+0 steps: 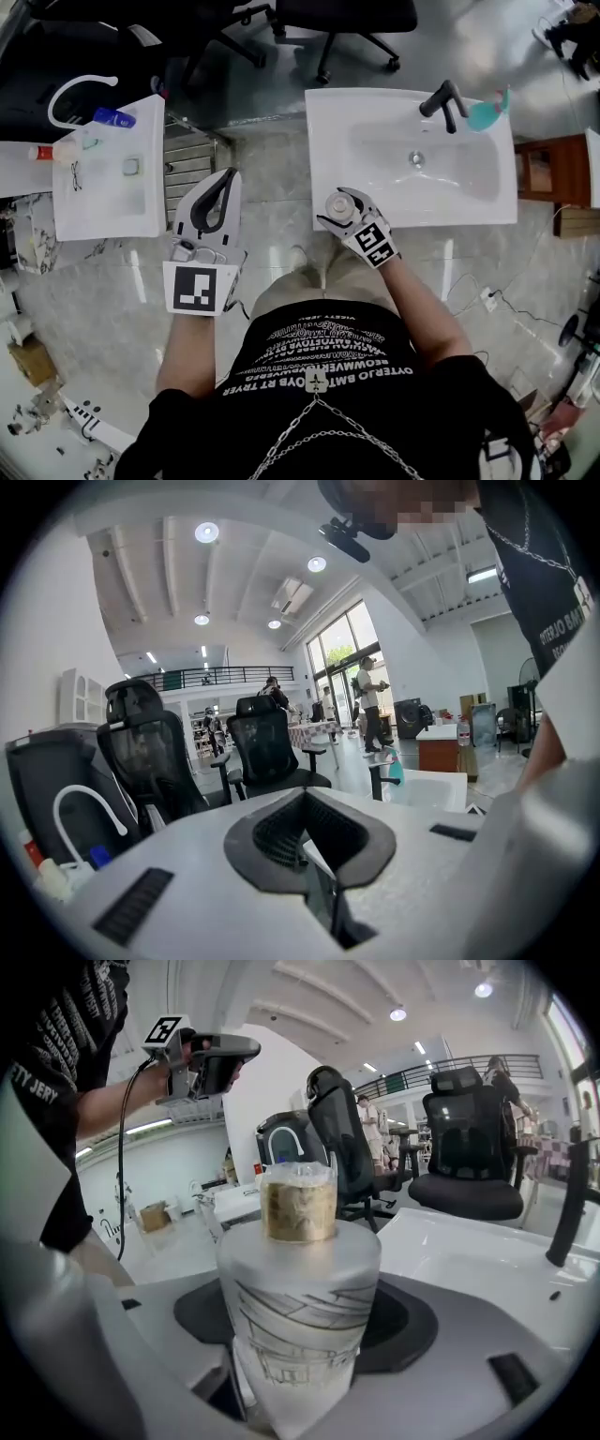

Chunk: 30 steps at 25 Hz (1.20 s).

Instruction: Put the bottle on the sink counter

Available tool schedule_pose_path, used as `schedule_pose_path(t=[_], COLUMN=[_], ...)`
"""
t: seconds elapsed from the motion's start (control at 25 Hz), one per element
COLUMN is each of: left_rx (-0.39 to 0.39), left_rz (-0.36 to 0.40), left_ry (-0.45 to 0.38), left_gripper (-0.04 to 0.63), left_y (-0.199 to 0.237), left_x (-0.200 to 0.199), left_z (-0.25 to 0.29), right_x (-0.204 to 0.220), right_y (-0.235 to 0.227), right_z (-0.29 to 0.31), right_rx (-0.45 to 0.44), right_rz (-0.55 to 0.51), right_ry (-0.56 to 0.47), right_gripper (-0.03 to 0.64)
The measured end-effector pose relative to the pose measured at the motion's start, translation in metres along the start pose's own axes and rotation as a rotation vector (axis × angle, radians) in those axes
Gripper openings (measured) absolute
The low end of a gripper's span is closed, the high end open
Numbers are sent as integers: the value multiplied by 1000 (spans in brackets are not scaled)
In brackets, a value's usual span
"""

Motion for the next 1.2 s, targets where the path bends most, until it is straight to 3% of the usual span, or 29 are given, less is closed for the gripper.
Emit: schedule_pose_path(t=[0.36,0.68,0.92,1.2], left_rx=[42,72,98,95], left_rz=[-34,-56,-61,-59], left_ry=[49,54,44,45], left_gripper=[5,5,6,6], left_y=[-21,-30,-38,-33], left_x=[40,62,66,65], left_z=[8,6,4,0], right_x=[27,33,37,35], right_y=[-11,1,4,7], right_z=[32,42,47,42], right_rx=[16,56,29,-41], right_rz=[1,-130,-153,-129], right_ry=[53,92,165,139], right_gripper=[334,336,336,359])
Point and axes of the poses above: the fingertips, and each gripper's own axes: z forward along the fingers, y to its left, x out of its underside, the point moved 4 cm from there along -z, backward along the fingers, and after that the axes turned 5 degrees about y, right-handed, at the moved point
